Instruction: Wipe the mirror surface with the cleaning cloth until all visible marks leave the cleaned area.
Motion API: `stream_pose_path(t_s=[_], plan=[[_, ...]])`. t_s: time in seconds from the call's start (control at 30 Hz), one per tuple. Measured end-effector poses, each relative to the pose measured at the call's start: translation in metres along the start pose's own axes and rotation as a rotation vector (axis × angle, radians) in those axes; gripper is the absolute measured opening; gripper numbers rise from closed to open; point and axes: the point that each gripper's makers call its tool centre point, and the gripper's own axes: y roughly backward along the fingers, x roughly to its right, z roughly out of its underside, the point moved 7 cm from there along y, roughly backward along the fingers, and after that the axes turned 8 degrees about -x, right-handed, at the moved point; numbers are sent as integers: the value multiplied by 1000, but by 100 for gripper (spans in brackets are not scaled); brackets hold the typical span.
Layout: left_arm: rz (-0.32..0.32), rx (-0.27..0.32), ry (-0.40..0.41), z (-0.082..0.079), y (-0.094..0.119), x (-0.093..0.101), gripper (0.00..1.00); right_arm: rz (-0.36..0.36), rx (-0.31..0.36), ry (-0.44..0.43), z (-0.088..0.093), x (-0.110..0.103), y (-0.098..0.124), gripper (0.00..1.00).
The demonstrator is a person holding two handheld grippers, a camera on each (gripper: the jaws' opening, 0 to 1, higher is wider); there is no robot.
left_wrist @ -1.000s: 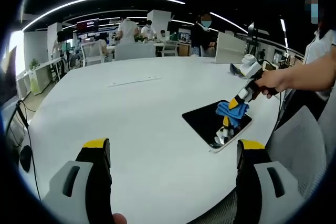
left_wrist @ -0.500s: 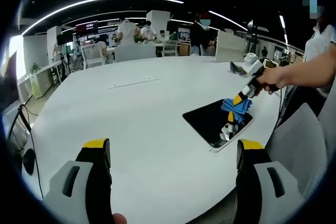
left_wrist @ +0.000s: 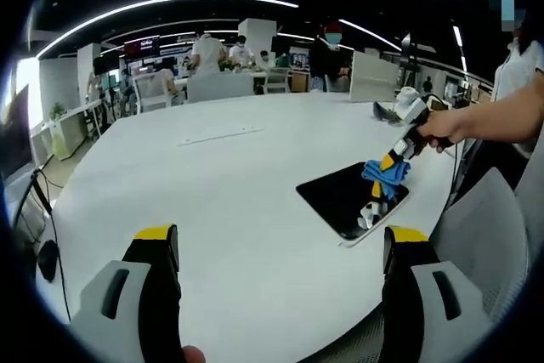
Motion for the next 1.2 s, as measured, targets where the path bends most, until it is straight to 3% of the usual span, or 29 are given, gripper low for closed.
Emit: stream_pose_path(t_s=[0.37, 1.2], plan=[[-2, 9, 6, 1, 1, 2, 99, 3, 21, -23, 1, 0, -2, 0], [21, 6, -15, 3, -2, 5, 99, -11, 31, -81, 38, -3, 10, 0]])
